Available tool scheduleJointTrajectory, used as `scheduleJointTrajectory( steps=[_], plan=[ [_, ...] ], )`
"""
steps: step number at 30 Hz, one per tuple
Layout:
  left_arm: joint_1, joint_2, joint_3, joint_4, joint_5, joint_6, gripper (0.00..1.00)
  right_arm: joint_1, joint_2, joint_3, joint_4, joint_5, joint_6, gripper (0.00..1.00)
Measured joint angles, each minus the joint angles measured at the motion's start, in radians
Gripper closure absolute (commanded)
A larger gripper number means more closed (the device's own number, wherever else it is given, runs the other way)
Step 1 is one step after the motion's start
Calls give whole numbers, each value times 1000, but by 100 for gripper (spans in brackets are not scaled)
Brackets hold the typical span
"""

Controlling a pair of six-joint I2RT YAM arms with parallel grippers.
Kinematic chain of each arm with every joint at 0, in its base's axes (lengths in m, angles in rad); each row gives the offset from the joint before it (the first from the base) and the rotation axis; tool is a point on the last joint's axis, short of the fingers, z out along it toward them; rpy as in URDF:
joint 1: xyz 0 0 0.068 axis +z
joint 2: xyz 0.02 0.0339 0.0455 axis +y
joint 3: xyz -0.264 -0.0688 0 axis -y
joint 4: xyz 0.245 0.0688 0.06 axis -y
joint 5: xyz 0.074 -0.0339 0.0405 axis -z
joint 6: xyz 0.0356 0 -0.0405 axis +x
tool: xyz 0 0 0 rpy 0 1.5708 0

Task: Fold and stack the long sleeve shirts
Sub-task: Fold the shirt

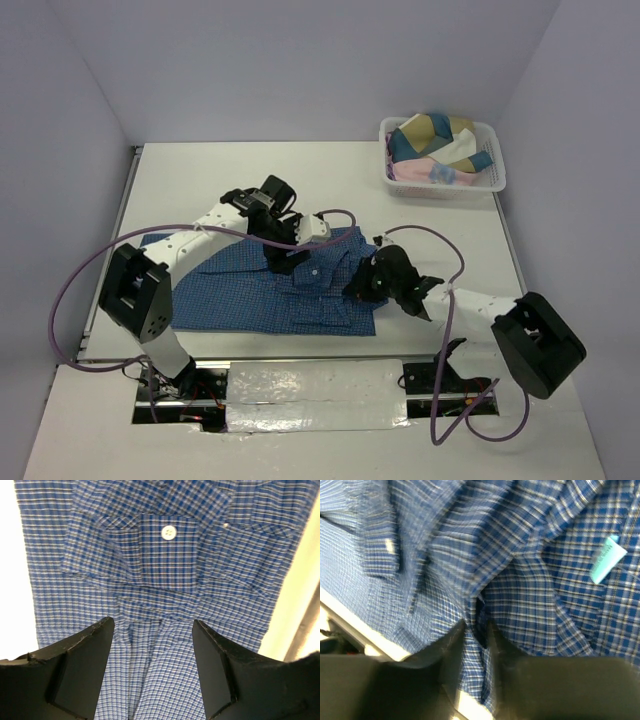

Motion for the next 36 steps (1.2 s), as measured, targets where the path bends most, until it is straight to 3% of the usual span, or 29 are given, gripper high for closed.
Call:
scheduleJointTrajectory(
  steps=[3,6,10,14,18,22,26,30,36],
  plan=[
    [0,3,0,-21,25,10,22,0,28,0,-14,2,-5,41],
    [3,2,0,-42,43,23,21,0,8,0,-39,10,-6,38],
    [37,-24,1,-61,64,13,18,0,-116,4,-141,60,-14,30],
    [161,-72,20,-72,69,-24,17,-3,-266,64,-252,129,-53,22],
    [391,-93,33,-57,64,-61,18,-53,-286,156,-266,151,-113,26],
    [639,-69,33,-31,39,-82,18,-171,-173,231,-257,114,-168,31],
    [836,18,41,14,10,-97,18,-213,-66,270,-268,111,-193,32],
    [946,143,71,52,-12,-115,18,-213,-60,262,-284,107,-190,32],
    [962,211,81,88,-12,-116,17,-213,-123,196,-392,112,-177,37]
  ],
)
